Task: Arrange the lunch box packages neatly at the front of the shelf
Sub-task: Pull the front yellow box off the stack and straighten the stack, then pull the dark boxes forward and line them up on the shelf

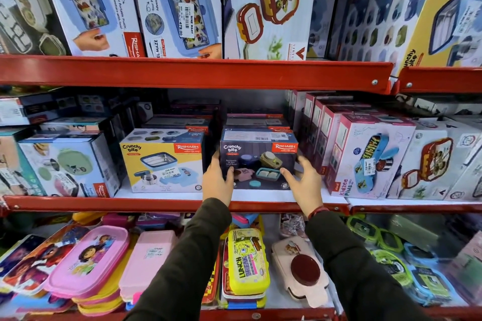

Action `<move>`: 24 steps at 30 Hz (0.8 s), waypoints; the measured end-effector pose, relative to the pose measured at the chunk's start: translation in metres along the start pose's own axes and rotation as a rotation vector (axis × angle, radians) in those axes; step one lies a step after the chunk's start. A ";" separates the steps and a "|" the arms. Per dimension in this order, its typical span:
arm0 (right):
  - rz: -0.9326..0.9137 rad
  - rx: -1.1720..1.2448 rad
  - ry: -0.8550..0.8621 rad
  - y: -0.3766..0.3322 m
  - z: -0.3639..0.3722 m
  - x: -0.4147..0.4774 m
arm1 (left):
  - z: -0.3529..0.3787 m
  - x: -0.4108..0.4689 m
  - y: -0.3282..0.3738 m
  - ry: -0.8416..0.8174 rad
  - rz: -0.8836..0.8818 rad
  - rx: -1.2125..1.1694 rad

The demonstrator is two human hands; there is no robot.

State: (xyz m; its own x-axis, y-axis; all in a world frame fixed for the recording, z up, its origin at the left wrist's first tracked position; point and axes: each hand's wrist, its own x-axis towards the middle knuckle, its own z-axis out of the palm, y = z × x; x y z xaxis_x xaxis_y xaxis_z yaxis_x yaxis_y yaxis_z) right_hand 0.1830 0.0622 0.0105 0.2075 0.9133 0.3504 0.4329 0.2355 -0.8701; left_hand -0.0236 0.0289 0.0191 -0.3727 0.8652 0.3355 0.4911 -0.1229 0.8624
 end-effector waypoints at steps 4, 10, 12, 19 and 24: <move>0.003 0.039 -0.009 -0.003 -0.001 -0.008 | -0.001 -0.005 0.003 -0.019 -0.010 -0.009; -0.182 0.117 0.251 -0.020 -0.001 -0.045 | -0.021 -0.028 -0.003 0.066 0.113 -0.082; -0.249 0.136 0.226 -0.031 0.012 -0.054 | -0.031 -0.031 -0.008 0.111 0.185 -0.107; -0.270 0.152 -0.087 -0.069 0.085 -0.083 | -0.080 -0.019 -0.037 0.307 0.243 -0.022; -0.157 0.050 -0.245 -0.081 0.128 -0.088 | -0.131 -0.004 -0.074 0.359 0.042 0.088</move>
State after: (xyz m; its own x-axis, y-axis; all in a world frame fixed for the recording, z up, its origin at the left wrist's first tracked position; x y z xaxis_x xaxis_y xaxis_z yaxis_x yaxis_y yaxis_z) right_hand 0.0176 0.0050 0.0054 -0.0796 0.9158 0.3936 0.3975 0.3912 -0.8300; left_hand -0.1615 -0.0291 0.0037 -0.5952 0.6330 0.4950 0.5717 -0.0993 0.8144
